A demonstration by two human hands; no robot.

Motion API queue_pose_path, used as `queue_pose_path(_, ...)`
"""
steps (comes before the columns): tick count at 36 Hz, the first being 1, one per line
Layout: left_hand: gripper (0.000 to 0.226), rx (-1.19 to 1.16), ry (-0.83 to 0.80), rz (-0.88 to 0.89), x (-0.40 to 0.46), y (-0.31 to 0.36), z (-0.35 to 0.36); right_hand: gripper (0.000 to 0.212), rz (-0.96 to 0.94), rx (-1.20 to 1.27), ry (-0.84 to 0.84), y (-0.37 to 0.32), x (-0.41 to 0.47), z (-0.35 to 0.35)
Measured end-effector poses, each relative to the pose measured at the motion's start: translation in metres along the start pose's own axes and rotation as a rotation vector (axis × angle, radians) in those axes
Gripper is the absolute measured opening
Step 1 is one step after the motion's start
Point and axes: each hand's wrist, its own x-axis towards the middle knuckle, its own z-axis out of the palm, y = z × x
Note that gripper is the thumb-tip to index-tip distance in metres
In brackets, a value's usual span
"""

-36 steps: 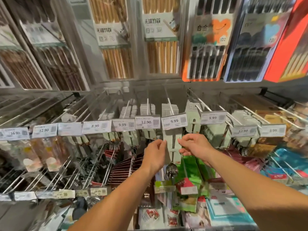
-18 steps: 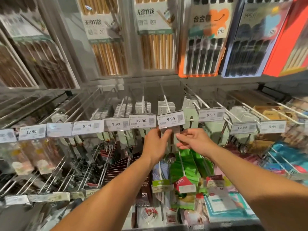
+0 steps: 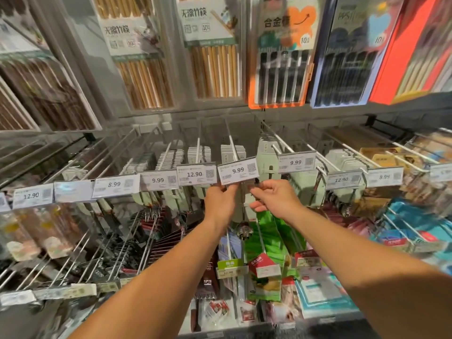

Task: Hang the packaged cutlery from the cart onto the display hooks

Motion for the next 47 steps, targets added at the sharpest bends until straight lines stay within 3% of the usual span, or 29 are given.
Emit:
queue_pose_path(5,0.025,0.057,-0.08,-0.007,-0.006,-0.005,0.0,0.014,-0.008,0.055,0.012,-0.001,-0.001,-0.002)
queue_pose_path(8,0.049,0.152,-0.12,-0.009,-0.013,-0.022,-0.001,0.017,-0.012,0.092,0.004,-0.003,-0.002,-0.003)
queue_pose_path(18,0.021,0.264,-0.158,-0.042,-0.025,-0.063,0.001,0.019,-0.023,0.05,0.031,0.001,-0.003,0.0)
queue_pose_path(33,0.034,0.214,-0.147,-0.033,-0.027,-0.063,-0.003,0.023,-0.056,-0.047,0.062,-0.001,-0.002,0.004)
queue_pose_path(40,0.035,0.264,-0.094,-0.037,-0.01,-0.066,0.001,0.01,0.02,-0.127,0.054,0.014,0.004,0.007)
queue_pose_path(43,0.034,0.248,-0.081,-0.066,0.002,-0.066,0.006,0.016,0.113,-0.232,0.02,0.031,0.005,0.004)
queue_pose_path(47,0.028,0.244,-0.056,-0.129,0.022,-0.064,0.015,0.013,0.222,-0.257,-0.168,0.048,0.01,-0.004)
